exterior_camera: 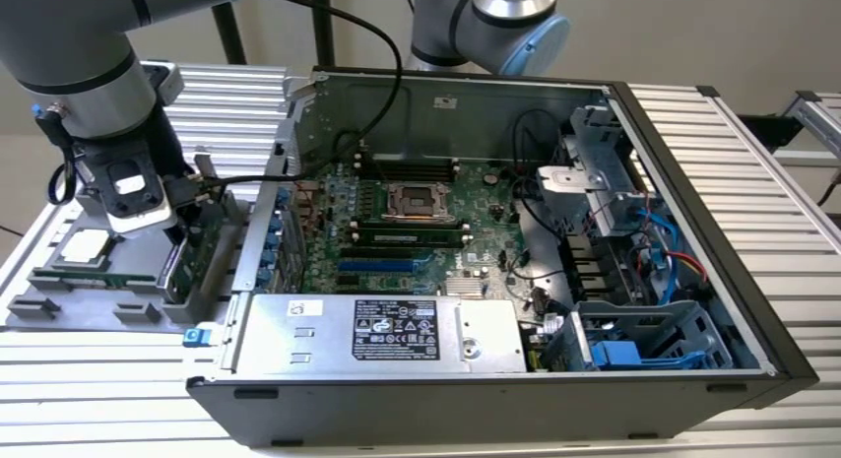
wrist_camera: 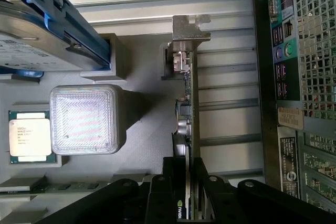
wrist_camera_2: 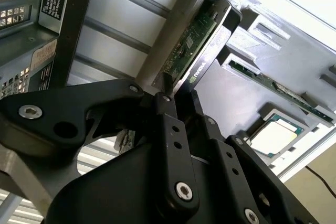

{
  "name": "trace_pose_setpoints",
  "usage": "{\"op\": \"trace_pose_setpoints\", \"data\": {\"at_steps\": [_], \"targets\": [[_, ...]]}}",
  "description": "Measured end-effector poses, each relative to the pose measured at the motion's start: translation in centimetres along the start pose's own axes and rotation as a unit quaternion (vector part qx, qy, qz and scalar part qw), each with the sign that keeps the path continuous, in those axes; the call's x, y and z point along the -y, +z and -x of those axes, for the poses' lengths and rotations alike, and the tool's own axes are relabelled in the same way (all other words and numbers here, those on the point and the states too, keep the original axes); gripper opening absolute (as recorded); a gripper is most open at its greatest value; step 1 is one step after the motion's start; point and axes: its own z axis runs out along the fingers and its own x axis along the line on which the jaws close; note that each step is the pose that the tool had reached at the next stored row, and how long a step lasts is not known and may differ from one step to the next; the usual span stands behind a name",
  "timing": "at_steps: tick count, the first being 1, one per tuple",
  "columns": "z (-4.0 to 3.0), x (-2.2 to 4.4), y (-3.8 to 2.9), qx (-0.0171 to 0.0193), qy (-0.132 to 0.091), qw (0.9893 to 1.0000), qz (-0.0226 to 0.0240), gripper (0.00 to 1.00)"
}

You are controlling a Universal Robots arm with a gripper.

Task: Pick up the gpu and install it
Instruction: 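Pick up the gpu and move the gpu toward the slot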

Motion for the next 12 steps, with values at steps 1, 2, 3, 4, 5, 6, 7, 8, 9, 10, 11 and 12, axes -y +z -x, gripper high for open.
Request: {"op": "trace_pose_setpoints", "data": {"at_steps": [1,2,3,4,5,6,7,8,9,10,11,12], "targets": [[0.00,0.00,0.00,0.0000,0.000,1.0000,0.0000,0.00],[0.00,0.00,0.00,0.0000,0.000,1.0000,0.0000,0.00],[0.00,0.00,0.00,0.0000,0.000,1.0000,0.0000,0.00],[0.00,0.00,0.00,0.0000,0.000,1.0000,0.0000,0.00],[0.00,0.00,0.00,0.0001,0.000,1.0000,0.0001,0.00],[0.00,0.00,-0.02,0.0002,0.000,1.0000,0.0001,0.00],[0.00,0.00,-0.07,0.0001,0.000,1.0000,0.0000,0.00],[0.00,-0.01,-0.13,0.0000,0.000,1.0000,0.0000,0.00],[0.00,-0.01,-0.20,0.0001,0.000,1.0000,0.0000,0.00],[0.00,-0.01,-0.29,0.0001,0.000,1.0000,0.0000,0.00],[0.01,-0.02,-0.39,0.0000,0.000,1.0000,0.0000,0.00],[0.01,-0.03,-0.52,0.0000,0.000,1.0000,0.0000,0.00]]}}
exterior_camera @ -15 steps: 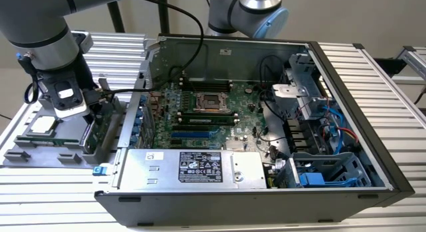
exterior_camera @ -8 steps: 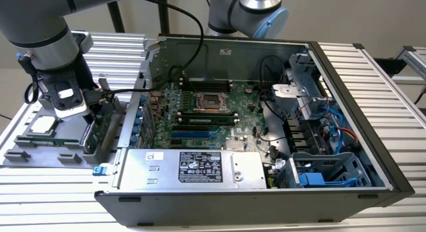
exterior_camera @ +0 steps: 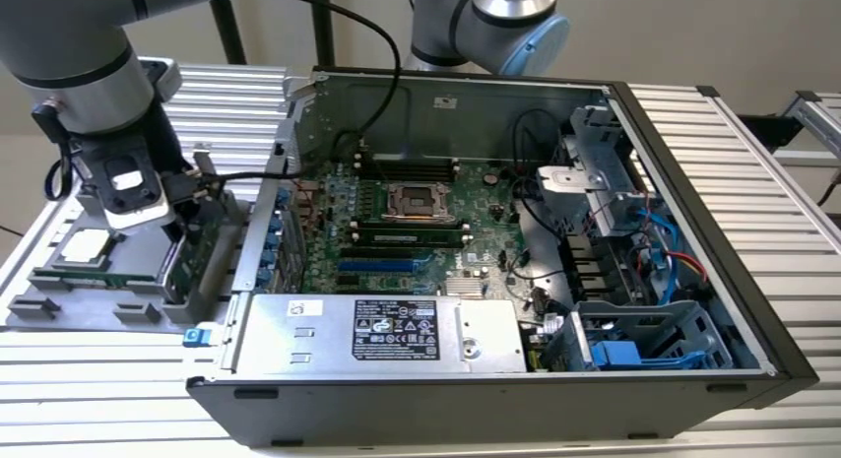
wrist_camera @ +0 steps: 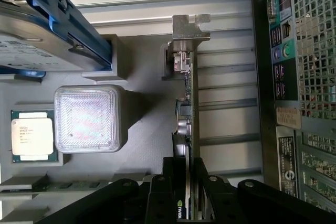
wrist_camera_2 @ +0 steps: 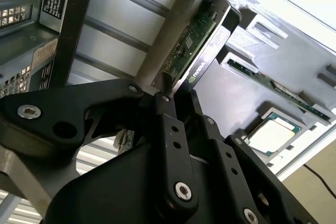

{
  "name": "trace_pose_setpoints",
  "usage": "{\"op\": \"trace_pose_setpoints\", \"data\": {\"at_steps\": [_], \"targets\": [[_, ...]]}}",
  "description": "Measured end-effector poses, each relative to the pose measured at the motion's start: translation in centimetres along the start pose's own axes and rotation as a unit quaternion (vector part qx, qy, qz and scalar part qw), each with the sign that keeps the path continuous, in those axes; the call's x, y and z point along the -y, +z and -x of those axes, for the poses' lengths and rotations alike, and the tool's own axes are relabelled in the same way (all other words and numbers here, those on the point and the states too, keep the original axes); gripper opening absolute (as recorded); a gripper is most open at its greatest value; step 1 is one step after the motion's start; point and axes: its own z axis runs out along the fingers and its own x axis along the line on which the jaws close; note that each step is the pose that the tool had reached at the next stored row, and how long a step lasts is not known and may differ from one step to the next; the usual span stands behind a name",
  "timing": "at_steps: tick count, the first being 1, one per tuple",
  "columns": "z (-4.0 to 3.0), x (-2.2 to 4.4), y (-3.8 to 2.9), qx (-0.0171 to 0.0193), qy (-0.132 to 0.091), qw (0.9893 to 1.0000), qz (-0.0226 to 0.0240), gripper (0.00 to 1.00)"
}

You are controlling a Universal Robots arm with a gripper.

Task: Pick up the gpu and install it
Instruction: 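Pick up the gpu and move the gpu toward the slot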

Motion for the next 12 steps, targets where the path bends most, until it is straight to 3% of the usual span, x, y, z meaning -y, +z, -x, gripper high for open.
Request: {"op": "trace_pose_setpoints", "data": {"at_steps": [12], "targets": [[0.03,-0.09,-1.64,0.0000,0.000,1.0000,0.0000,0.00]]}}
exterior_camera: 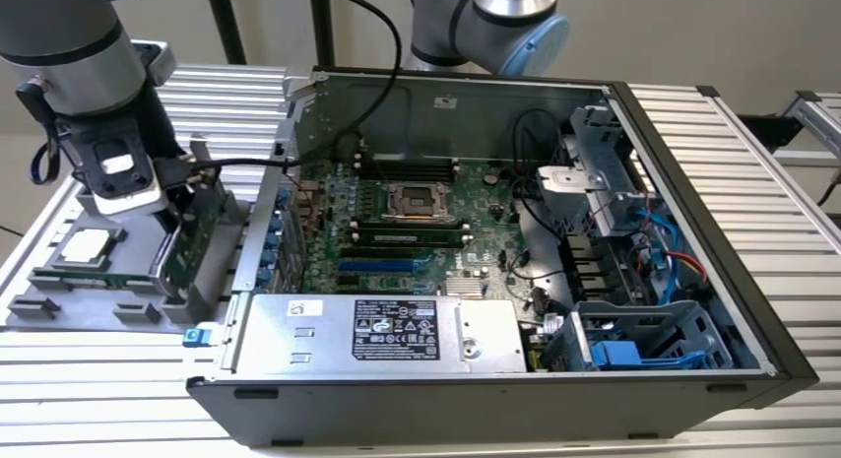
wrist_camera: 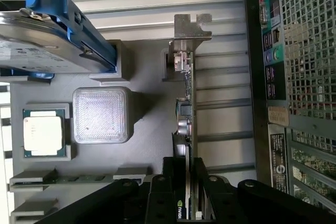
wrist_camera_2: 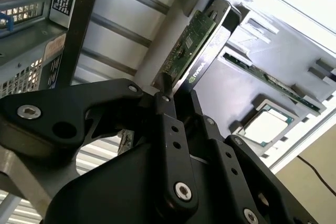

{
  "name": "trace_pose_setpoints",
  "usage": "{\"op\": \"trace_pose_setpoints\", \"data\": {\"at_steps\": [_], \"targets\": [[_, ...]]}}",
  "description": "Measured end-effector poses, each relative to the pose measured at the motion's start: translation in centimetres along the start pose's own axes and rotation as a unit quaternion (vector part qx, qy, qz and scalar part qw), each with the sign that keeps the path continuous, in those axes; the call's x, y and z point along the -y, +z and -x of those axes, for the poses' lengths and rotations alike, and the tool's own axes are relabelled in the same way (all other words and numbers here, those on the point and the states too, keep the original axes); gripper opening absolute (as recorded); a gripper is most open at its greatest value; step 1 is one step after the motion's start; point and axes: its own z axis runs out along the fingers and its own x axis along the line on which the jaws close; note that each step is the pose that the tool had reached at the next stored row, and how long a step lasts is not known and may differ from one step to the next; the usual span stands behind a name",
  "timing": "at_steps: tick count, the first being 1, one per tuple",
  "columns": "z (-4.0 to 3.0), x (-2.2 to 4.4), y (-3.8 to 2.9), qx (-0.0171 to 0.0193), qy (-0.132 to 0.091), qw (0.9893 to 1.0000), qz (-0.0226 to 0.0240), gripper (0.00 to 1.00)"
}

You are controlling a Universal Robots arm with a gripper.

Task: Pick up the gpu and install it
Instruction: 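Pick up the gpu and move the gpu toward the slot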

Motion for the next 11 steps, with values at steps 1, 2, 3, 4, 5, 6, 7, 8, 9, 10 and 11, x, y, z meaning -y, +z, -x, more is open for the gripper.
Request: {"op": "trace_pose_setpoints", "data": {"at_steps": [1,2,3,4,5,6,7,8,9,10,11], "targets": [[0.00,-0.01,-0.25,0.0000,0.000,1.0000,0.0000,0.00],[0.01,-0.03,-0.48,0.0000,0.000,1.0000,0.0000,0.00],[0.01,-0.03,-0.58,0.0000,0.000,1.0000,0.0000,0.00],[0.01,-0.04,-0.67,0.0000,0.000,1.0000,0.0000,0.00],[0.02,-0.04,-0.77,0.0000,0.000,1.0000,0.0000,0.00],[0.02,-0.05,-0.88,0.0000,0.000,1.0000,0.0000,0.00],[0.03,-0.05,-0.98,0.0000,0.000,1.0000,0.0000,0.00],[0.03,-0.05,-1.08,0.0000,0.000,1.0000,0.0000,0.00],[0.03,-0.06,-1.18,0.0000,0.000,1.0000,0.0000,0.00],[0.03,-0.07,-1.28,0.0000,0.000,1.0000,0.0000,0.00],[0.03,-0.07,-1.38,0.0000,0.000,1.0000,0.0000,0.00]]}}
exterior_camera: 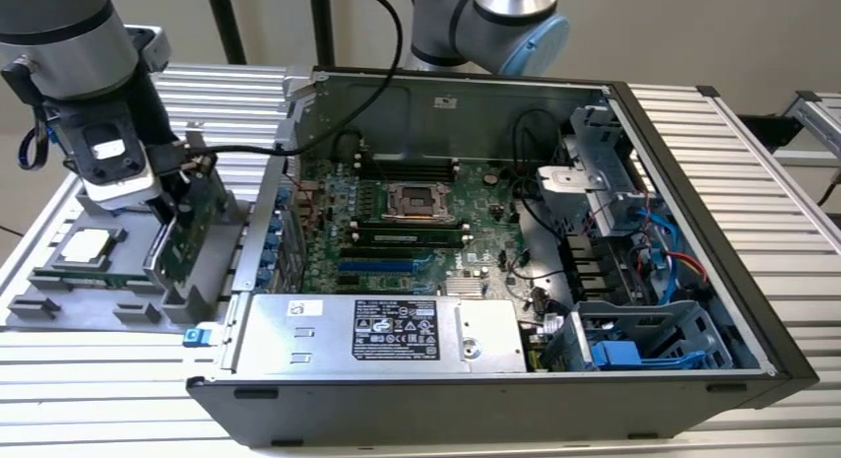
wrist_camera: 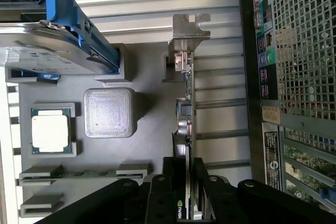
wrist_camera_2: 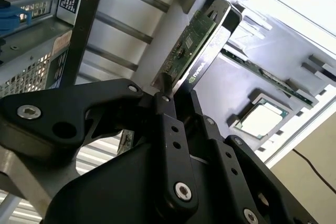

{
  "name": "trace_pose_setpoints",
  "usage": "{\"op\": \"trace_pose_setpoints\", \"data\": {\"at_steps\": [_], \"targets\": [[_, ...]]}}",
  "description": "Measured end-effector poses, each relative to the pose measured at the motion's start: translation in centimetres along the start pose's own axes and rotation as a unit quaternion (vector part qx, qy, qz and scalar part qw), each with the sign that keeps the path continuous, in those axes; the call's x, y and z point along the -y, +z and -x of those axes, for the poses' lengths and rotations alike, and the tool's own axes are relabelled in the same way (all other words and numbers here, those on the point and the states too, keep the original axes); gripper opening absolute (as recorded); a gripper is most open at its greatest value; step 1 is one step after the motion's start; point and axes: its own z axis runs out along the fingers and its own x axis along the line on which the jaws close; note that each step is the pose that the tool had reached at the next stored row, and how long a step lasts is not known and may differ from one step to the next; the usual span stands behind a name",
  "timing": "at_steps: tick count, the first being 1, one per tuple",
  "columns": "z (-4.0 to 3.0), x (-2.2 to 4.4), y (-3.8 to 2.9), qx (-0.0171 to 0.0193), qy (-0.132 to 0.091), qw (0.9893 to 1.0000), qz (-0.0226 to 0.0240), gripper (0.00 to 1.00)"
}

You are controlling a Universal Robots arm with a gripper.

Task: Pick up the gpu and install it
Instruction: 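Pick up the gpu and move the gpu toward the slot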

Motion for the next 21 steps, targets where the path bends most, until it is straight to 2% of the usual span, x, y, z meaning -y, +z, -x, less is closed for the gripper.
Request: {"op": "trace_pose_setpoints", "data": {"at_steps": [21], "targets": [[0.03,-0.11,-1.92,0.0000,0.000,1.0000,0.0000,0.00]]}}
